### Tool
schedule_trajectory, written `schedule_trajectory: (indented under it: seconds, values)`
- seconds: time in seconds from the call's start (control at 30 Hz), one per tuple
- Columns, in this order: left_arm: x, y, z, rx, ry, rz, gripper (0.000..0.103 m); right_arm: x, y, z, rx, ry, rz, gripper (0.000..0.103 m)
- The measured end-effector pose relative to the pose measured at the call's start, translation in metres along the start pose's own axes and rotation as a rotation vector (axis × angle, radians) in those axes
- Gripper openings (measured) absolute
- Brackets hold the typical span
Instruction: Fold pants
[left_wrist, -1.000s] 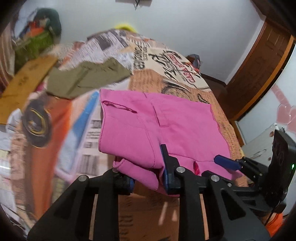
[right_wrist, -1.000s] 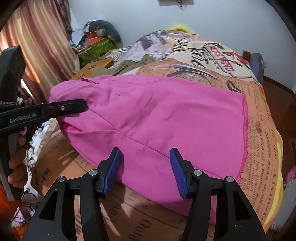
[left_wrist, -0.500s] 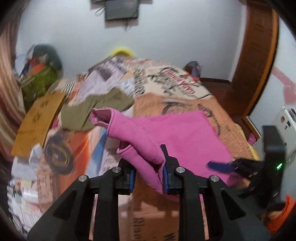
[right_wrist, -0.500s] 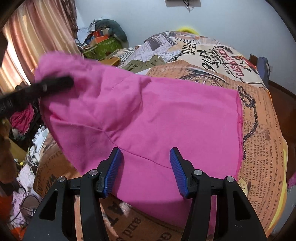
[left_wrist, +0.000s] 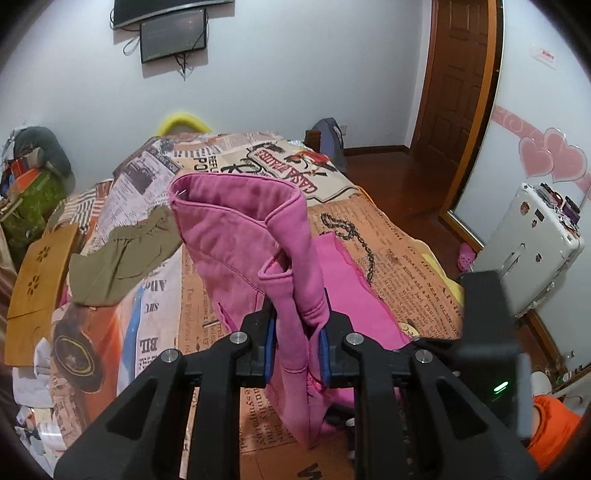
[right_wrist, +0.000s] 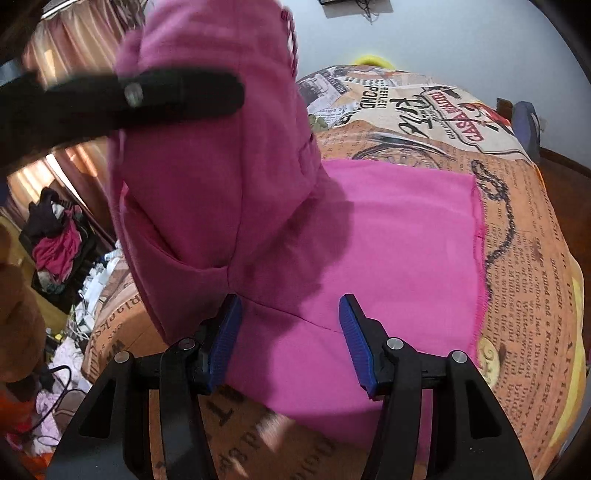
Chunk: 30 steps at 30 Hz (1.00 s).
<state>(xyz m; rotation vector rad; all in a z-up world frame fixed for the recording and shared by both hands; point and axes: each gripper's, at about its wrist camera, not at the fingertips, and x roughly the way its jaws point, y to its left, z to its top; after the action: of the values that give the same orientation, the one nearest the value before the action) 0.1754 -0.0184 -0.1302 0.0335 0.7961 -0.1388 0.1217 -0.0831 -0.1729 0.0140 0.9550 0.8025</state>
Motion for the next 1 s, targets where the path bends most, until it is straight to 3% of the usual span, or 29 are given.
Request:
schedule_trajectory:
  seconds: [0.17,0.3,0.4,0.6,1.0]
  values:
    - [0.002,-0.004,-0.001,0.025,0.005,0.006,0.019,-0.028,-0.031,-0.009,0.064,-0.042,-0.093,0.051]
    - [0.004,-0.014,-0.003,0.046,0.012,-0.002,0.019,-0.034,-0.048,-0.020,0.080,-0.020,-0.162,0.051]
    - [0.009,-0.022,-0.004,0.050,0.030,-0.033,0.019,-0.025,-0.054,-0.027,0.094,0.013,-0.156,0.051]
    - [0.023,-0.041,-0.001,0.064,0.072,-0.082,0.018,-0.025,-0.064,-0.030,0.152,-0.016,-0.120,0.051]
    - [0.064,-0.075,-0.020,0.106,0.183,-0.112,0.018,-0.050,-0.082,-0.041,0.187,-0.049,-0.163,0.051]
